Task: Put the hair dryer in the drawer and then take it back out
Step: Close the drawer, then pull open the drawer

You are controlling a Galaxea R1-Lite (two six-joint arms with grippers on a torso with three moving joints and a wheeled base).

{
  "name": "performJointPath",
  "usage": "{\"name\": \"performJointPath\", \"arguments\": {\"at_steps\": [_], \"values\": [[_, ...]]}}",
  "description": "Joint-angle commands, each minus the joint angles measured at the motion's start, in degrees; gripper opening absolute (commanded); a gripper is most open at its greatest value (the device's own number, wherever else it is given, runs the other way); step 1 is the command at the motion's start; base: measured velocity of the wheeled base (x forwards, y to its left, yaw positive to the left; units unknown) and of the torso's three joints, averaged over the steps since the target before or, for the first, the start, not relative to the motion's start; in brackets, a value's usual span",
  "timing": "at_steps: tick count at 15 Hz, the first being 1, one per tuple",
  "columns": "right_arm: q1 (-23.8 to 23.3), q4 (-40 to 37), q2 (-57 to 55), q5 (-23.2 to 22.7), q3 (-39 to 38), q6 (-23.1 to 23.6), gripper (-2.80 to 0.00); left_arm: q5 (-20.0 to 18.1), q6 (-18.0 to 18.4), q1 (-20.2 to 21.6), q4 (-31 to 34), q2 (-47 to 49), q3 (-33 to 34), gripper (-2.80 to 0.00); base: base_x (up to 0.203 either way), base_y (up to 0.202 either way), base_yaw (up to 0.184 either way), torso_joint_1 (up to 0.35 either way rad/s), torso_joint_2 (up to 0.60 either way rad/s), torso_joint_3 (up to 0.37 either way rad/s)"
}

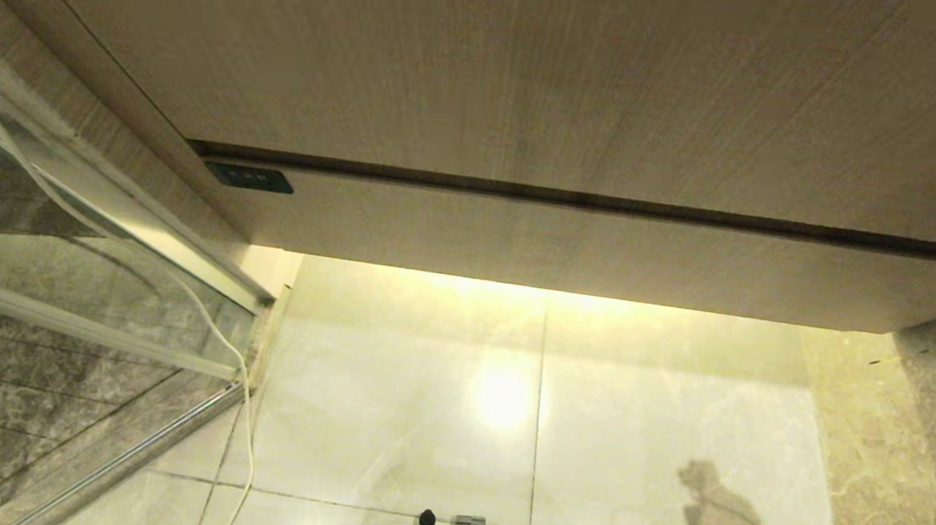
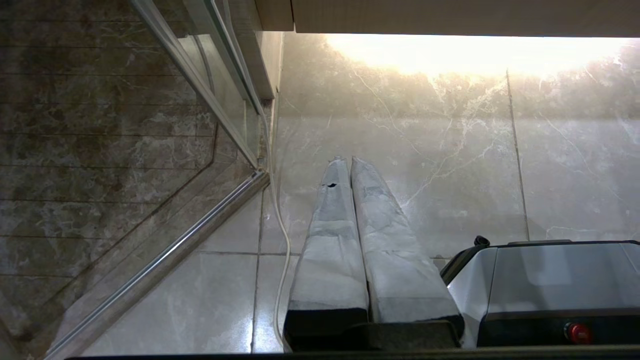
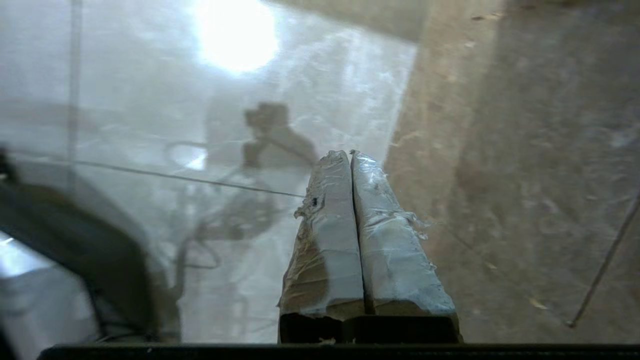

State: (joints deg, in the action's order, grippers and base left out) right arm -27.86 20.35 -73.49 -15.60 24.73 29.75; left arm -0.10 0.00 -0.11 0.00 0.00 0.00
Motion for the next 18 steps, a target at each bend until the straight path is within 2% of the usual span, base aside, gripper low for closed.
{"name": "performJointPath", "arguments": {"at_steps": [1, 6, 12, 13, 14, 15, 18], "values": [[2.1, -2.3, 10.5, -0.9, -1.9, -0.9, -2.80, 0.0, 0.0, 0.0, 0.0, 0.0, 0.1, -2.80, 0.000, 0.000, 0.000, 0.000, 0.00, 0.000], [17.4, -7.8, 32.8, -0.4, -6.9, -11.6, -2.80, 0.0, 0.0, 0.0, 0.0, 0.0, 0.1, -2.80, 0.000, 0.000, 0.000, 0.000, 0.00, 0.000], [28.4, -15.9, 70.3, 4.8, -20.2, -17.9, -2.80, 0.0, 0.0, 0.0, 0.0, 0.0, 0.0, -2.80, 0.000, 0.000, 0.000, 0.000, 0.00, 0.000], [31.8, -17.2, 73.4, 6.5, -21.6, -19.6, -2.80, 0.0, 0.0, 0.0, 0.0, 0.0, 0.1, -2.80, 0.000, 0.000, 0.000, 0.000, 0.00, 0.000], [35.4, -18.8, 74.9, 10.7, -22.6, -21.3, -2.80, 0.0, 0.0, 0.0, 0.0, 0.0, 0.1, -2.80, 0.000, 0.000, 0.000, 0.000, 0.00, 0.000], [36.6, -21.0, 75.5, 13.8, -23.1, -22.4, -2.80, 0.0, 0.0, 0.0, 0.0, 0.0, 0.1, -2.80, 0.000, 0.000, 0.000, 0.000, 0.00, 0.000], [36.5, -22.6, 75.8, 13.9, -23.8, -24.5, -2.80, -0.1, 0.0, 0.0, 0.0, 0.0, 0.1, -2.80, 0.000, 0.000, 0.000, 0.000, 0.00, 0.000]]}}
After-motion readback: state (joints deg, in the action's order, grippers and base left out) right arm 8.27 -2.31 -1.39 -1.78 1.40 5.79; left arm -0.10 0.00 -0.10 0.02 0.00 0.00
